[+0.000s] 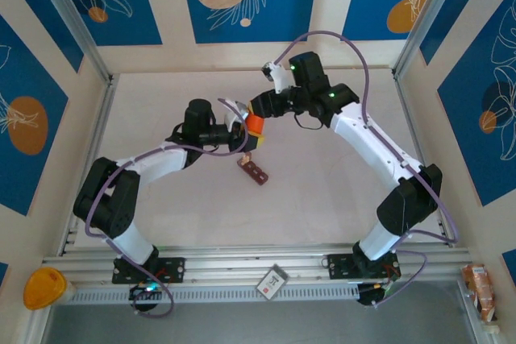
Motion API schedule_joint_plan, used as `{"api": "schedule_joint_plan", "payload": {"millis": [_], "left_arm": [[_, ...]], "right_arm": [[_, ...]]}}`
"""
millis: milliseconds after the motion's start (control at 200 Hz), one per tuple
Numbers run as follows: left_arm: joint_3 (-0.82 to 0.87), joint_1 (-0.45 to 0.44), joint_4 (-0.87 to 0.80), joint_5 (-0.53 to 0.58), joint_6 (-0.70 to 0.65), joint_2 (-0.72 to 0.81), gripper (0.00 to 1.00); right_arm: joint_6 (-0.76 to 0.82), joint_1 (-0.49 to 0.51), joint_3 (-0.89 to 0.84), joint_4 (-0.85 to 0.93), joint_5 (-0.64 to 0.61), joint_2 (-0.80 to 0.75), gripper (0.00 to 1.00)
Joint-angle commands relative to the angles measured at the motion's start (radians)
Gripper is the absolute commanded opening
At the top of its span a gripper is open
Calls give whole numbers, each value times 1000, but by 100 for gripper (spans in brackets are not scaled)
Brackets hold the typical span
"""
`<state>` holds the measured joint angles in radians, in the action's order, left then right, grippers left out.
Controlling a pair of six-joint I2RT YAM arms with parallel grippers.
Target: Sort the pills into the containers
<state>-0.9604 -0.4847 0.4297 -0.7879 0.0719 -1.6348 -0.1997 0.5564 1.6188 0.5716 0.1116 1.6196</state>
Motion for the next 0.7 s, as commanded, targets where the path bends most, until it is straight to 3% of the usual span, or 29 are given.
{"api": "schedule_joint_plan", "payload": {"millis": [0,390,695], "left_arm": [[-26,-18,209,61,-4,82,0],[-11,-17,220,62,-2,60,0],[-14,-16,215,52,-1,25,0]], "right_arm": [[-115,65,-60,62,-61,22,43],[-168,-1,8,76,43,7,51],[-191,-60,93,74,90,-42,81]]}}
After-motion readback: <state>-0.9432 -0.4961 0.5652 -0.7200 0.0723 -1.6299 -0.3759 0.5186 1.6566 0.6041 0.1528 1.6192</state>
